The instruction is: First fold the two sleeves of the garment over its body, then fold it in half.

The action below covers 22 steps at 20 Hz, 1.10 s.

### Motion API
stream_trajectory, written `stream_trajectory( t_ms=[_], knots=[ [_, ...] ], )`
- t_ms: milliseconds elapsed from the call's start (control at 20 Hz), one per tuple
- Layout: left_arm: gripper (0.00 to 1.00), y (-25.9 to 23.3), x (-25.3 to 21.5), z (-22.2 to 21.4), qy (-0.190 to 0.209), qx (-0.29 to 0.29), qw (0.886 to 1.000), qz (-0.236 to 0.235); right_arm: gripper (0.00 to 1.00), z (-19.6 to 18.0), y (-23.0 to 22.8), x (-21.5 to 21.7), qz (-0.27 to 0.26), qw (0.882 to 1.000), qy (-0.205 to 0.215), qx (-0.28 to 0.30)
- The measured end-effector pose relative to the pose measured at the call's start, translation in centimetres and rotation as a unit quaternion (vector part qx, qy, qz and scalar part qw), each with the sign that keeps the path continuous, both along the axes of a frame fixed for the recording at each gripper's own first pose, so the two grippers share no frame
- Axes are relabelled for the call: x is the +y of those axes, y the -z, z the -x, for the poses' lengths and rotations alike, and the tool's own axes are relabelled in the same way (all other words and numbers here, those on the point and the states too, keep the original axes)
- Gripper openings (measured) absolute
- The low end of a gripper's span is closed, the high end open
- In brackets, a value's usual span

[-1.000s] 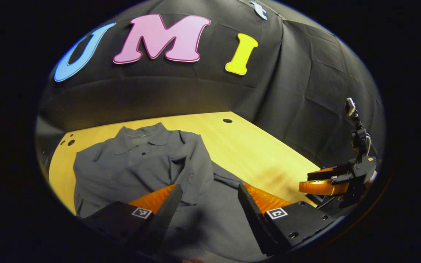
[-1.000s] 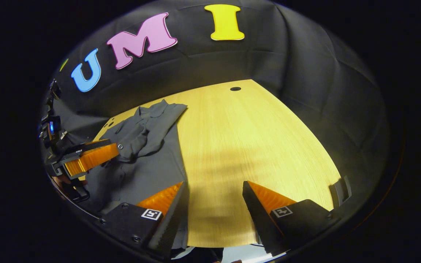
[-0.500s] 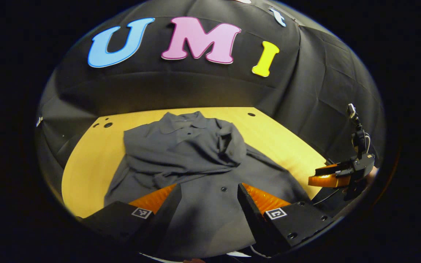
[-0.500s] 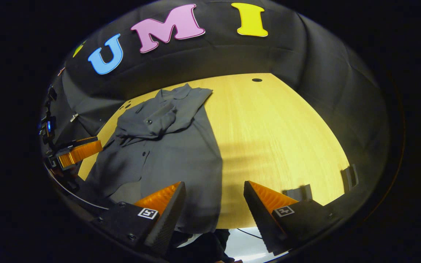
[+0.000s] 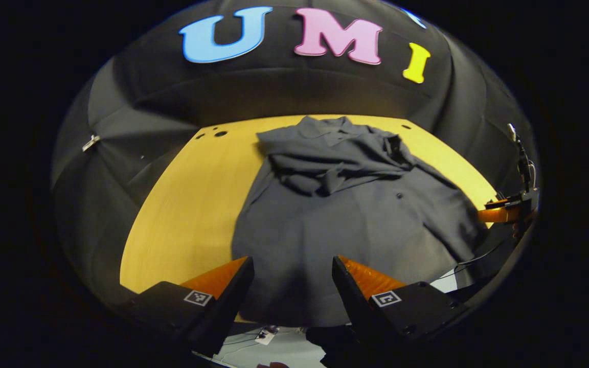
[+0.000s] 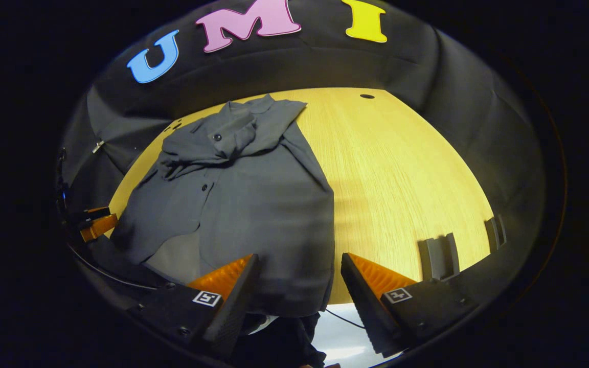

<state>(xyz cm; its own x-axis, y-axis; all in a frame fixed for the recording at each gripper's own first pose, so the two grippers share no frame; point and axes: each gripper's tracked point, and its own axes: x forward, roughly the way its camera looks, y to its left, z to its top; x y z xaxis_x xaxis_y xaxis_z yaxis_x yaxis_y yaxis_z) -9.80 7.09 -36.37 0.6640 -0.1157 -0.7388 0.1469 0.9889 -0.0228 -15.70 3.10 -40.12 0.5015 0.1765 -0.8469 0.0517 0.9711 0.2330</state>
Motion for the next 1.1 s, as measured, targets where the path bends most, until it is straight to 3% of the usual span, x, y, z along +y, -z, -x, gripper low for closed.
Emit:
stream_trajectory(
  t_ms=[250,550,800,900,950,1100],
  knots=[
    [0.97,2.7,2.4,1.2,-0.023,0.034,0.999,-0.002,0.99,1.4,1.4,0.7,0.013,1.000,-0.006,0.020],
    [0.94,5.2,2.5,1.8,-0.016,0.073,0.997,-0.010,0.98,2.3,2.9,1.4,0.030,0.999,-0.008,0.040],
    [0.98,5.6,2.4,2.0,-0.028,0.084,0.996,0.001,0.98,2.2,3.2,1.4,0.048,0.998,-0.018,0.044],
    [0.93,5.8,1.6,1.8,-0.009,0.083,0.997,0.003,0.91,1.8,3.3,2.3,0.038,0.998,-0.032,0.046],
    [0.86,5.5,0.4,1.7,0.016,0.082,0.996,0.006,0.71,1.5,3.2,2.9,0.032,0.998,-0.045,0.043],
    [0.09,5.7,-1.2,0.7,0.037,0.086,0.996,0.001,0.11,0.1,3.2,4.4,0.014,0.997,-0.065,0.036]
  ],
)
